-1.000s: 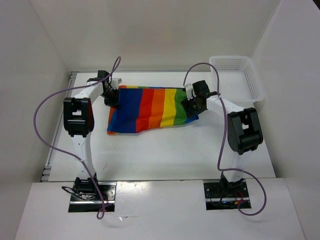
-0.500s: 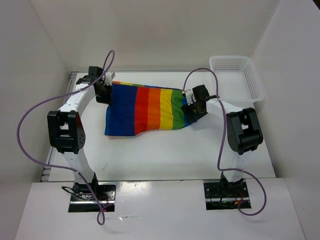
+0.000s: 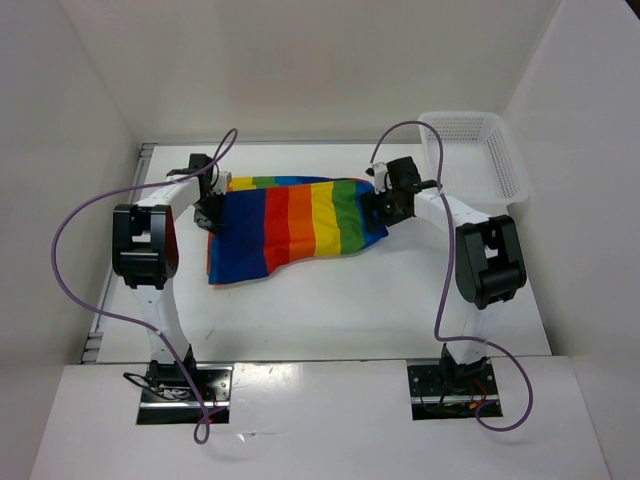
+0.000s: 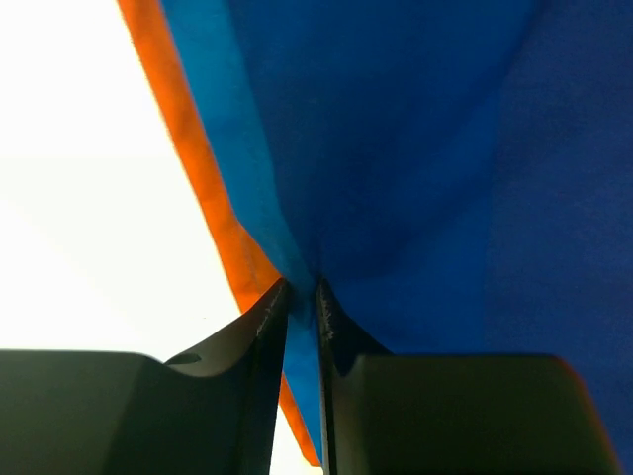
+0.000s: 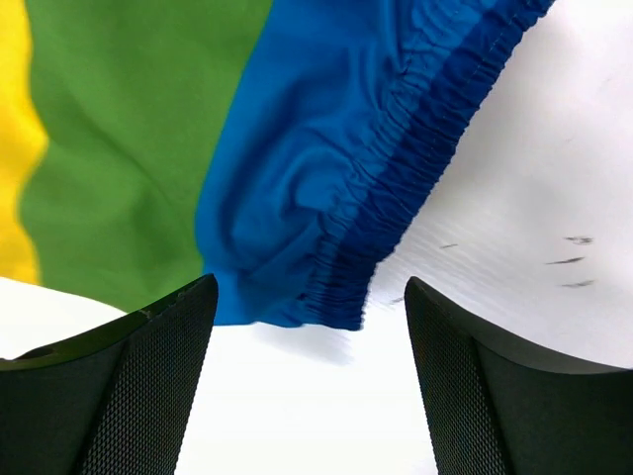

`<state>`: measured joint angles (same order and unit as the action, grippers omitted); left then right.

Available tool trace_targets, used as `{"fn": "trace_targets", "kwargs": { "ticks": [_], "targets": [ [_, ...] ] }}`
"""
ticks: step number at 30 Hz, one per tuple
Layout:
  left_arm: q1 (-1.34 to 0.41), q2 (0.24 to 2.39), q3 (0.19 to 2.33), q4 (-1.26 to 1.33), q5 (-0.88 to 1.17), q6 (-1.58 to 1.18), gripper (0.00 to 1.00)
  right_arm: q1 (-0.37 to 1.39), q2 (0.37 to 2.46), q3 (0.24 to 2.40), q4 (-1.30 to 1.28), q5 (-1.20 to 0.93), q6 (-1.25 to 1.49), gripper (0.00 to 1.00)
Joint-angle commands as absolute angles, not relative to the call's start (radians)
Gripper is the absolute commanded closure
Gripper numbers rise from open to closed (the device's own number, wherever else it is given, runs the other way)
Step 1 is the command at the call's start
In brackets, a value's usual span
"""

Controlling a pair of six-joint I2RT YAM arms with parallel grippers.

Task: Fold and stack the shorts
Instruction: Fold the shorts

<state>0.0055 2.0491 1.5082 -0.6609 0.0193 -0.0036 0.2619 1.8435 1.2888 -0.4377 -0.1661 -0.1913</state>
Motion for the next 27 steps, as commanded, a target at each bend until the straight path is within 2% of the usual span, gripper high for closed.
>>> {"fn": "trace_targets", "kwargs": {
  "ticks": [1,6,9,10,13,18,22,23,25,26,27],
  "targets": [
    [0.017,2.04,1.543,-0.647,-0.012,0.0,0.75,0.233,1.816,1.335,-0.431,-0.262,-0.033,0.19],
    [0.017,2.04,1.555,-0.647,-0.012,0.0,0.73,0.224,1.854,1.302,-0.385,-0.298,0.167,0.19],
    [0.017,2.04,1.574,-0.657,-0.023,0.0,0.71,0.224,1.907,1.311,-0.373,-0.194,0.25,0.19],
    [0.017,2.04,1.574,-0.657,-0.023,0.0,0.71,0.224,1.917,1.312,-0.373,-0.181,0.25,0.22],
    [0.017,2.06,1.574,-0.657,-0.032,0.0,0.71,0.224,1.948,1.321,-0.364,-0.181,0.282,0.22],
    [0.017,2.088,1.574,-0.657,-0.032,0.0,0.71,0.224,1.98,1.312,-0.354,-0.058,0.33,0.29],
    [0.017,2.097,1.583,-0.657,-0.032,0.0,0.71,0.224,1.98,1.302,-0.354,-0.113,0.33,0.45],
    [0.017,2.097,1.583,-0.666,-0.032,0.0,0.71,0.224,1.98,1.302,-0.354,-0.148,0.33,0.53],
    [0.017,2.108,1.592,-0.666,-0.032,0.0,0.71,0.224,1.971,1.302,-0.354,-0.178,0.33,0.62],
    [0.017,2.108,1.601,-0.666,-0.032,0.0,0.71,0.224,1.971,1.302,-0.354,-0.196,0.33,0.71],
    [0.017,2.108,1.601,-0.666,-0.032,0.0,0.71,0.224,1.971,1.302,-0.354,-0.196,0.33,0.75]
  ]
}}
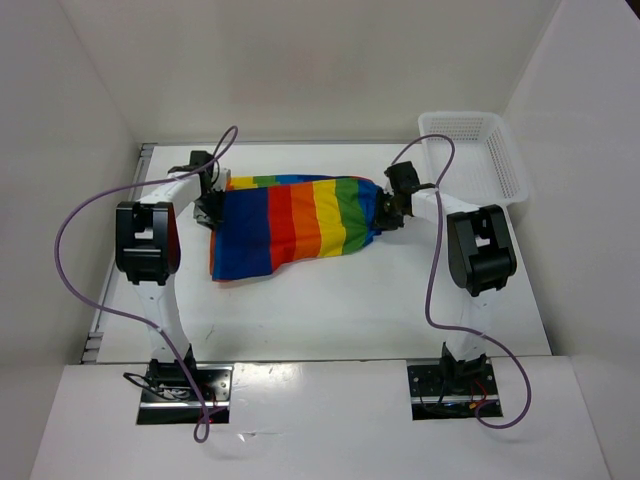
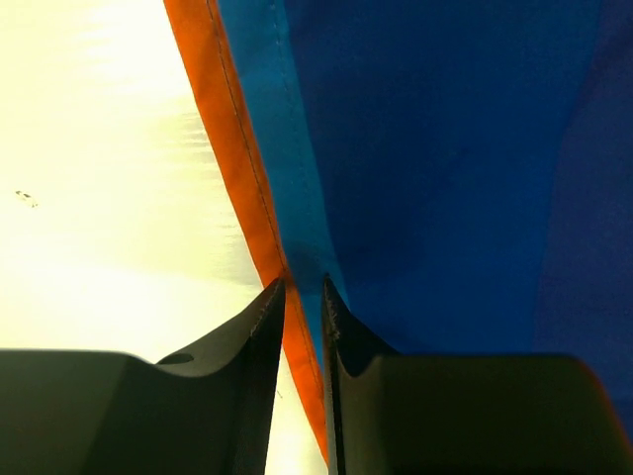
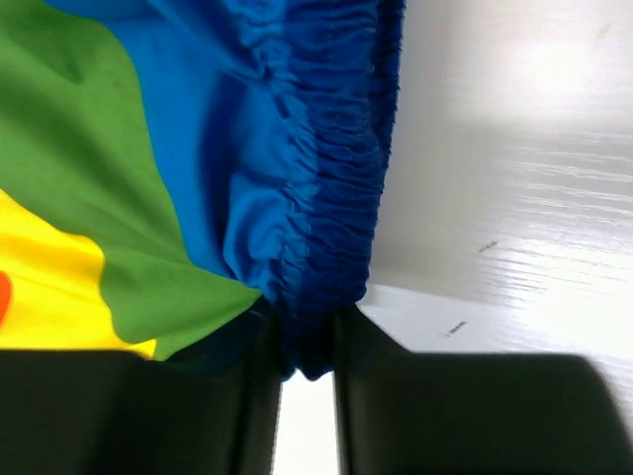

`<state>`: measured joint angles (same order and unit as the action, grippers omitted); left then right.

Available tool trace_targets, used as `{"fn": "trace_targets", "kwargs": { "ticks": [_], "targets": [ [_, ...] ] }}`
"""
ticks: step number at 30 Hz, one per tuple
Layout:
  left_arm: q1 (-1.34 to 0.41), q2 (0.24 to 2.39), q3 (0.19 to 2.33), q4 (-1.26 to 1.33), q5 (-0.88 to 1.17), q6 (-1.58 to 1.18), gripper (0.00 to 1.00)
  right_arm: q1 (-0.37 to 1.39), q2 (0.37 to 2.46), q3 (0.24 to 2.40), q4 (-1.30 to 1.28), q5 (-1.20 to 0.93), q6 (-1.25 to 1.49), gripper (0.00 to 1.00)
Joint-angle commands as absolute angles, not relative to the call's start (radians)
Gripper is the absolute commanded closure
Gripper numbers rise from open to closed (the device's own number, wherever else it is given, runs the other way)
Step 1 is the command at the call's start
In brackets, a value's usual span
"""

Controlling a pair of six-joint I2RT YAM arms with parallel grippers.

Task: Fold and stack the shorts
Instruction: Fold the shorts

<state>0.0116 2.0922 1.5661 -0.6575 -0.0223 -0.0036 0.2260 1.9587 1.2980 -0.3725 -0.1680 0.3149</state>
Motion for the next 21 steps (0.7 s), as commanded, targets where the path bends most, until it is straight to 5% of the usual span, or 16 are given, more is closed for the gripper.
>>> {"fn": "trace_targets", "kwargs": {
  "ticks": [1,7,12,21],
  "targets": [
    [0.017,2.108,1.615,-0.676,-0.032,0.0,0.71,0.224,1.962,1.302,-0.354,-0.196,0.316,0.78],
    [-0.066,2.027,1.755,-0.738,-0.128,0.0,0.67,0.224,1.918,1.302,-0.354,-0.187,0.242,1.0],
    [-0.257,1.979,1.862,-0.747,-0.146,0.0,0.63,0.224,1.879,1.312,-0.354,-0.178,0.184,1.0],
    [-0.423,2.266,1.982,-0.718,0.145,0.0,0.68,0.224,1.77,1.313,-0.374,-0.13,0.1,1.0]
  ]
}}
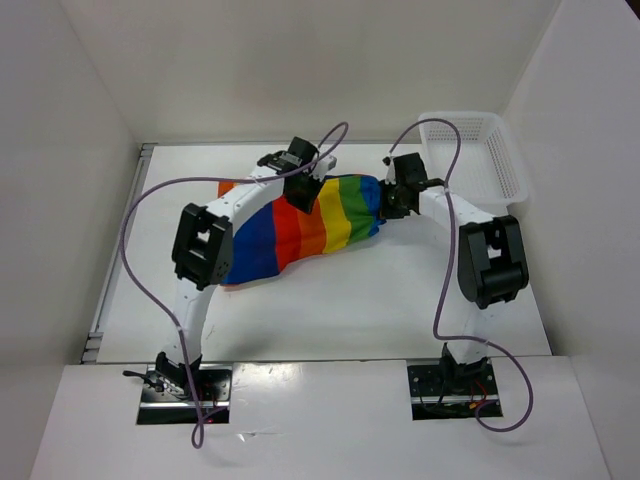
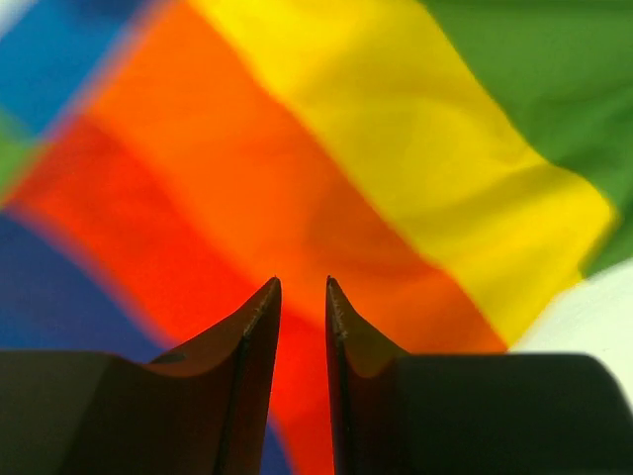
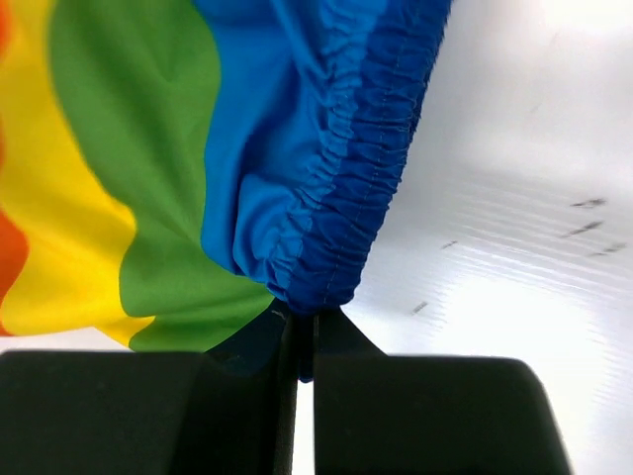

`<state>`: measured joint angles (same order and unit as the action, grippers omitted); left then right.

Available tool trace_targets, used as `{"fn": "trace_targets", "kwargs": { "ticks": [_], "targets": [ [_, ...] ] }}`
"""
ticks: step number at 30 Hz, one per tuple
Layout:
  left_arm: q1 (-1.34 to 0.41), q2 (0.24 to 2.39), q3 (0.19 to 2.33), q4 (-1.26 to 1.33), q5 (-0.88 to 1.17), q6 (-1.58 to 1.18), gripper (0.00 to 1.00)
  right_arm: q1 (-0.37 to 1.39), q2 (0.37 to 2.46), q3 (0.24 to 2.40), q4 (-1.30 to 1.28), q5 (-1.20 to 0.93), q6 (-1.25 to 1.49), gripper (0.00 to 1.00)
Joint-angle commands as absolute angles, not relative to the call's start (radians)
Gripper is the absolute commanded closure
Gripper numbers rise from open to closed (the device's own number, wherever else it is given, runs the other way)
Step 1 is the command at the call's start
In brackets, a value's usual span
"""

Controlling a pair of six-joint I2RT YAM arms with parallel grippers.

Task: Fold and stack the shorts
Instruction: Fold the shorts

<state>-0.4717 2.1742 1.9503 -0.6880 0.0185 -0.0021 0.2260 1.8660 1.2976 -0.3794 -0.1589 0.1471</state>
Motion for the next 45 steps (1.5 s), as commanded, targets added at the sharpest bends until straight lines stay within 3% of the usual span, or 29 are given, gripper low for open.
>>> {"fn": "trace_targets", "kwargs": {
  "ticks": [1,11,15,19,21,26,31,34,40,43,44,45],
  "targets": [
    [-0.436,2.279,2.017,-0.704,0.164,0.0,0.68,0.224,1.761,1.302,-0.374,-0.13,0.089,1.0],
    [-0.491,2.463,2.132,-0.672,0.293,0.0,0.68,0.224,1.666,1.255,-0.365,-0.094,0.04,1.0],
    [-0.491,2.464,2.143,-0.663,0.423,0.0,0.6,0.192,1.624,1.246,-0.387,-0.094,-0.017,1.0],
    [-0.447,2.3,2.099,-0.663,0.442,0.0,0.5,0.181,1.582,1.246,-0.42,-0.094,-0.087,1.0],
    [-0.402,2.203,2.053,-0.663,0.456,0.0,0.44,0.172,1.549,1.246,-0.443,-0.072,-0.138,1.0],
    [-0.258,2.068,1.852,-0.673,0.274,0.0,0.4,0.172,1.526,1.246,-0.465,-0.032,-0.239,1.0],
    [-0.238,2.059,1.648,-0.654,0.166,0.0,0.39,0.172,1.54,1.292,-0.503,0.0,-0.327,1.0],
    [-0.229,2.049,1.545,-0.597,0.147,0.0,0.3,0.172,1.569,1.331,-0.512,0.044,-0.385,1.0],
    [-0.218,2.138,1.545,-0.575,0.121,0.0,0.3,0.172,1.62,1.459,-0.545,0.098,-0.455,1.0],
    [-0.218,2.192,1.571,-0.598,0.244,0.0,0.42,0.198,1.629,1.48,-0.555,0.12,-0.494,1.0],
    [-0.218,2.204,1.601,-0.598,0.283,0.0,0.56,0.227,1.629,1.489,-0.555,0.135,-0.505,1.0],
    [-0.218,2.204,1.62,-0.61,0.363,0.0,0.63,0.247,1.629,1.489,-0.564,0.144,-0.514,1.0]
  ]
}}
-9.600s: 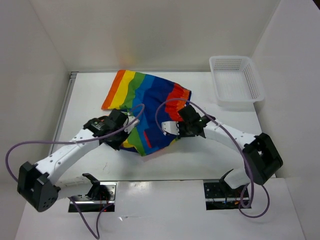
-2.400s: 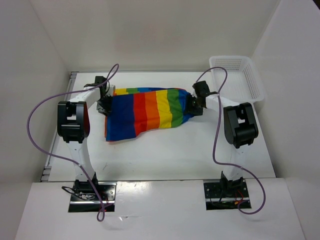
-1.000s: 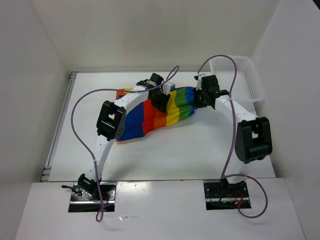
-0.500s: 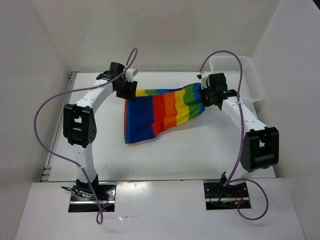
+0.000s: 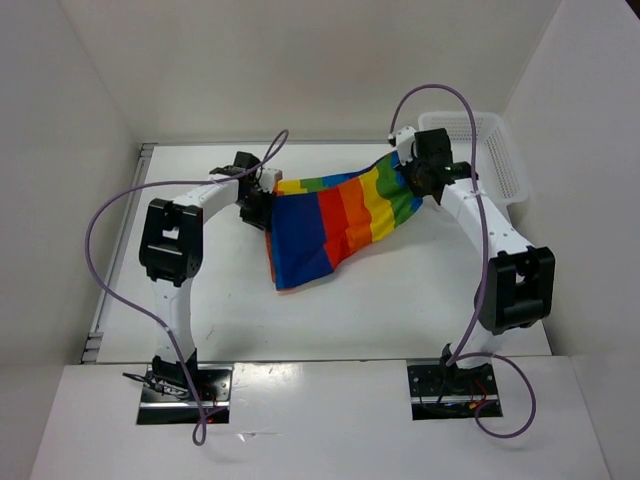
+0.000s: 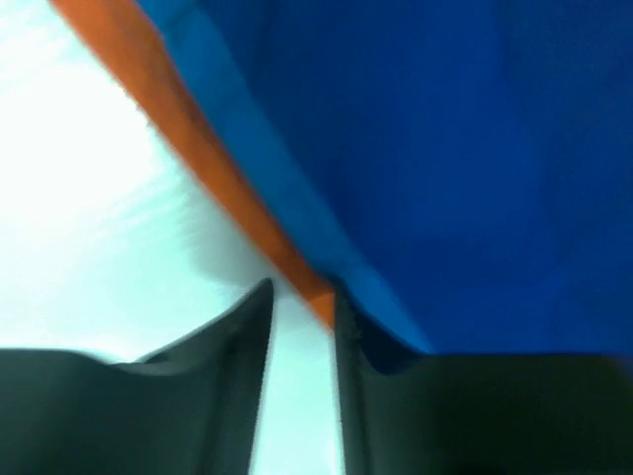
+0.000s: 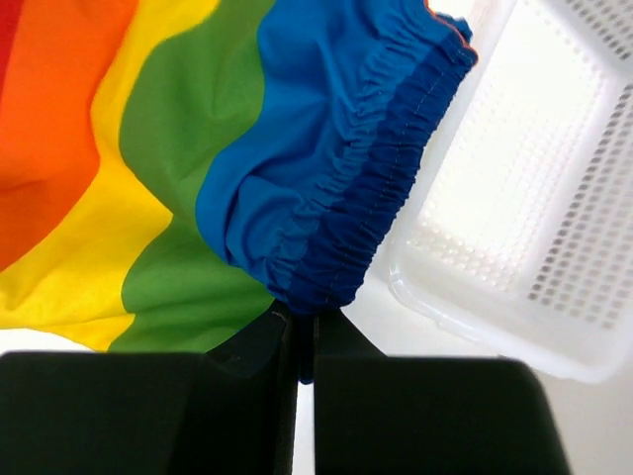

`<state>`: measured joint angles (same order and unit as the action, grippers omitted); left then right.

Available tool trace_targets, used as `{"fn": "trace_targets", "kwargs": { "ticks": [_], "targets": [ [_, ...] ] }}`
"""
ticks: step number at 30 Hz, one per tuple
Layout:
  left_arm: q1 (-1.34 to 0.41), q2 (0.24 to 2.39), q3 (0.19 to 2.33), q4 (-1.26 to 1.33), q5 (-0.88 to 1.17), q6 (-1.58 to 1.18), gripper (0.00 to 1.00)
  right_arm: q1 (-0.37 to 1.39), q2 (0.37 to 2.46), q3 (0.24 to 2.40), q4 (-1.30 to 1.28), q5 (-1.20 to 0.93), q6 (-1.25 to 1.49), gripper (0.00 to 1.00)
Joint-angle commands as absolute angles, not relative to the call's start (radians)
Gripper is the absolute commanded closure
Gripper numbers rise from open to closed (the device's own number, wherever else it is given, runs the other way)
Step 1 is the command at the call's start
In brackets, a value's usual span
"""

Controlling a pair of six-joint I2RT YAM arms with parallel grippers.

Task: Fold and stack the shorts
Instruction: Fold the shorts

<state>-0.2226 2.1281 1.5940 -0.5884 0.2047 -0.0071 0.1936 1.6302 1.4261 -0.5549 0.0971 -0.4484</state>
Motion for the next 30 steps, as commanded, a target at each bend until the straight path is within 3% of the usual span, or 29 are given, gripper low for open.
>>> {"fn": "trace_targets", "kwargs": {
  "ticks": [1,3,6,9,21,26,30],
  "targets": [
    [-0.218,2.235,1.638,-0.611,0.392,0.0,0.7,0.27,1.638,1.499,-0.565,0.153,-0.534,1.0],
    [-0.239,2.262,1.695,-0.647,0.428,0.0,0.8,0.354,1.65,1.499,-0.565,0.191,-0.555,1.0],
    [-0.25,2.305,1.735,-0.672,0.494,0.0,0.84,0.484,1.684,1.52,-0.565,0.248,-0.587,1.0],
    [-0.25,2.318,1.764,-0.672,0.546,0.0,0.93,0.612,1.725,1.566,-0.552,0.259,-0.588,1.0],
    [-0.212,2.319,1.749,-0.663,0.681,0.0,1.0,0.908,1.859,1.706,-0.617,0.183,-0.517,1.0],
    [-0.176,2.319,1.74,-0.654,0.695,0.0,1.0,0.933,1.916,1.706,-0.617,0.158,-0.482,1.0],
    [-0.154,2.287,1.73,-0.644,0.583,0.0,1.0,0.933,1.95,1.695,-0.604,0.146,-0.471,1.0]
  ]
}}
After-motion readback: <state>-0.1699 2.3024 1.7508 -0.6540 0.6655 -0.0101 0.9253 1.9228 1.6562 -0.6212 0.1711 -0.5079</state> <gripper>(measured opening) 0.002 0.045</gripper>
